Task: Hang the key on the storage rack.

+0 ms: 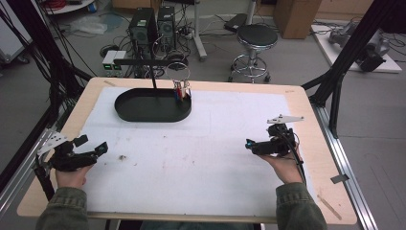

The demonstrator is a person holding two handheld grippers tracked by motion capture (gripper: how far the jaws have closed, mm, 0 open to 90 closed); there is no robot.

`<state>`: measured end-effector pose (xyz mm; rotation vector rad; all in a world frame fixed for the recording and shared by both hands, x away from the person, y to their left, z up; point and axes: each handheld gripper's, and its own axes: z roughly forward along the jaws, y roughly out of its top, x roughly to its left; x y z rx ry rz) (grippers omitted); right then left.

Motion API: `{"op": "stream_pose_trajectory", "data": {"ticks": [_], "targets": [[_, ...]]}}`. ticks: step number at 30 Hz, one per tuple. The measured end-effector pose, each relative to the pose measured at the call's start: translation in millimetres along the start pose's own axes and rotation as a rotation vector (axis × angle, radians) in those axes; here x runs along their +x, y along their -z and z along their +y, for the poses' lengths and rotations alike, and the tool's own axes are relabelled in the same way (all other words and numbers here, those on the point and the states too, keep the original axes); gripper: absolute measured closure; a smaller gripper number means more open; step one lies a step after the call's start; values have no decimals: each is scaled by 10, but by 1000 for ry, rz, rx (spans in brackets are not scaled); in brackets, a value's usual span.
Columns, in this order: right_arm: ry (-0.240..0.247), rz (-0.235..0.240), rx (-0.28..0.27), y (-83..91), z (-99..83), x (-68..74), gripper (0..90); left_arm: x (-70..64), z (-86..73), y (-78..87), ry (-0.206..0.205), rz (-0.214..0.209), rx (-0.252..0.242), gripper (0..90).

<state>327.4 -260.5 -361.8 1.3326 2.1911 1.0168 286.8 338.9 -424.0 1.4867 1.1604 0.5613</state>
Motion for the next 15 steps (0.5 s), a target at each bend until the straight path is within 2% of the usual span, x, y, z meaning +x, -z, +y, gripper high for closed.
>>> {"op": "stream_pose_trajectory", "data": {"ticks": [9, 15], "targets": [[-55, -6, -31, 17, -278, -36, 6, -7, -6, -1, -6, 0, 8, 17], [-67, -48, -56, 17, -433, -53, 5, -13, -7, -3, -8, 0, 13, 17]]}}
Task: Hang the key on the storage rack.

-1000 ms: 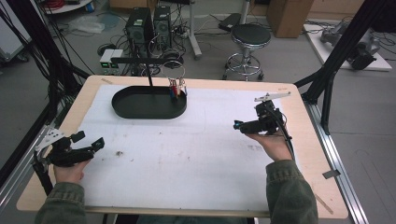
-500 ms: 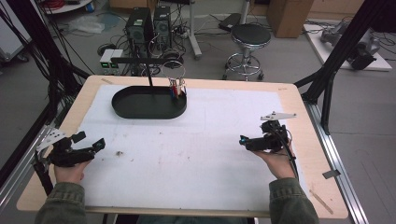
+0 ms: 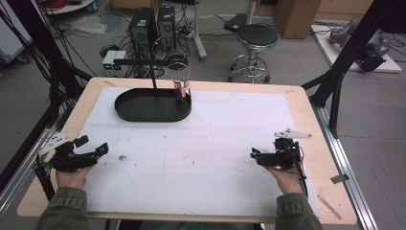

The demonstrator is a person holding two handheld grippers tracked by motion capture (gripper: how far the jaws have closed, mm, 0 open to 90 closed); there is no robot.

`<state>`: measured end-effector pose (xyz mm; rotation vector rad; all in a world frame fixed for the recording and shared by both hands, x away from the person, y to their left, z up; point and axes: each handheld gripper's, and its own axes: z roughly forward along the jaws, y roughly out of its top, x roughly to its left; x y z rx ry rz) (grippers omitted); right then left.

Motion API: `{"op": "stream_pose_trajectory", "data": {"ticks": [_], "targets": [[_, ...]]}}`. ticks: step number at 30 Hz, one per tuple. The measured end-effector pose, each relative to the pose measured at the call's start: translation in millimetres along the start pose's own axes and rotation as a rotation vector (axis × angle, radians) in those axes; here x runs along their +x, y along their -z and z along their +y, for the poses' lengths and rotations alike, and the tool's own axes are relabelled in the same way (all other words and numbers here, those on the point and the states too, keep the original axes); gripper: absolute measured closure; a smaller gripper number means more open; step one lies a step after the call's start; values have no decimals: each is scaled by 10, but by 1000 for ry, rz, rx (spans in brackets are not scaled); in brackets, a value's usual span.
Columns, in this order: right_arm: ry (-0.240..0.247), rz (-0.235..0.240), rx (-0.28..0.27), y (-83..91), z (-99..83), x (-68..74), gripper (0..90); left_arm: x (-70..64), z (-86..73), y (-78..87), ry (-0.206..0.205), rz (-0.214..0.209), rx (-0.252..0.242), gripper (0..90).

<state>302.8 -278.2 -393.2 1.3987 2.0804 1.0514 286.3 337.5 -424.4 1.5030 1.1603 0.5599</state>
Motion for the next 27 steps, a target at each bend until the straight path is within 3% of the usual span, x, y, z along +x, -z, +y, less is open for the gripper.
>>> {"op": "stream_pose_trajectory", "data": {"ticks": [10, 13, 20, 27], "targets": [[-27, -73, -121, 31, -260, -10, 5, 8, 0, 0, 1, -1, -1, 17], [-21, -86, -132, 45, -287, -6, 5, 7, 0, -1, 1, 0, 1, 17], [21, -84, -178, 84, -295, 64, 5, 6, -1, 3, -2, 1, 4, 17], [7, -64, -242, 147, -381, 114, 5, 3, -3, -2, -6, 4, 6, 17]]}}
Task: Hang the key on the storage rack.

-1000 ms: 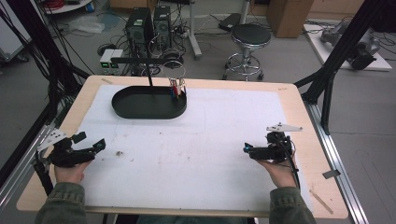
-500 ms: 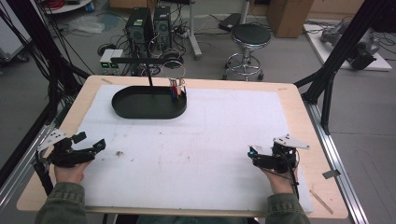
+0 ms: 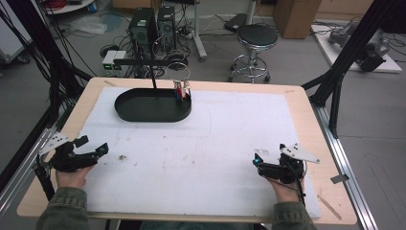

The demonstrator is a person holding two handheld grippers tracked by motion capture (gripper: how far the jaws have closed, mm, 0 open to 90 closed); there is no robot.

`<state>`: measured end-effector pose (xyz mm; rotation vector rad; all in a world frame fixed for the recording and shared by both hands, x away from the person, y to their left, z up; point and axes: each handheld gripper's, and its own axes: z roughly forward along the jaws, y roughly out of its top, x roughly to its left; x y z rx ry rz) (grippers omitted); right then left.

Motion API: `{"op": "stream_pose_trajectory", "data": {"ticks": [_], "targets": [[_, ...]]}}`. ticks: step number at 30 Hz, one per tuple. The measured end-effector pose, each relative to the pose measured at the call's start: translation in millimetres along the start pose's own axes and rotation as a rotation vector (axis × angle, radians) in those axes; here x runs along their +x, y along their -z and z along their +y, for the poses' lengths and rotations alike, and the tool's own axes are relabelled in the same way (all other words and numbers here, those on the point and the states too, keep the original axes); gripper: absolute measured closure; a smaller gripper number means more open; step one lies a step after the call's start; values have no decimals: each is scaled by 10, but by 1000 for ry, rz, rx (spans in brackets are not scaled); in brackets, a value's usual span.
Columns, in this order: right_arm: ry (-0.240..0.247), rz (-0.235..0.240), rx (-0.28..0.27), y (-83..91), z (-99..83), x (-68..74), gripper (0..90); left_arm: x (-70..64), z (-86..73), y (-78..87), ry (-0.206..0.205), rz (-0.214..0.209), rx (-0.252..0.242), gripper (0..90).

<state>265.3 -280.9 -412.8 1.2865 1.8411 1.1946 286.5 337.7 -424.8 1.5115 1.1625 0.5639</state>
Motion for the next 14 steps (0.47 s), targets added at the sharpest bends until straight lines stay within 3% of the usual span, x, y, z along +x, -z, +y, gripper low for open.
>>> {"op": "stream_pose_trajectory", "data": {"ticks": [4, 8, 14], "targets": [[-18, 9, -51, 60, -17, 20, 5, -5, 0, -3, -2, 1, 3, 17], [2, 12, -93, 88, -9, 35, 5, -4, 0, -9, -4, -2, 3, 17], [6, -1, -103, 86, -7, 19, 5, -7, 0, -11, 2, -5, 1, 17]]}}
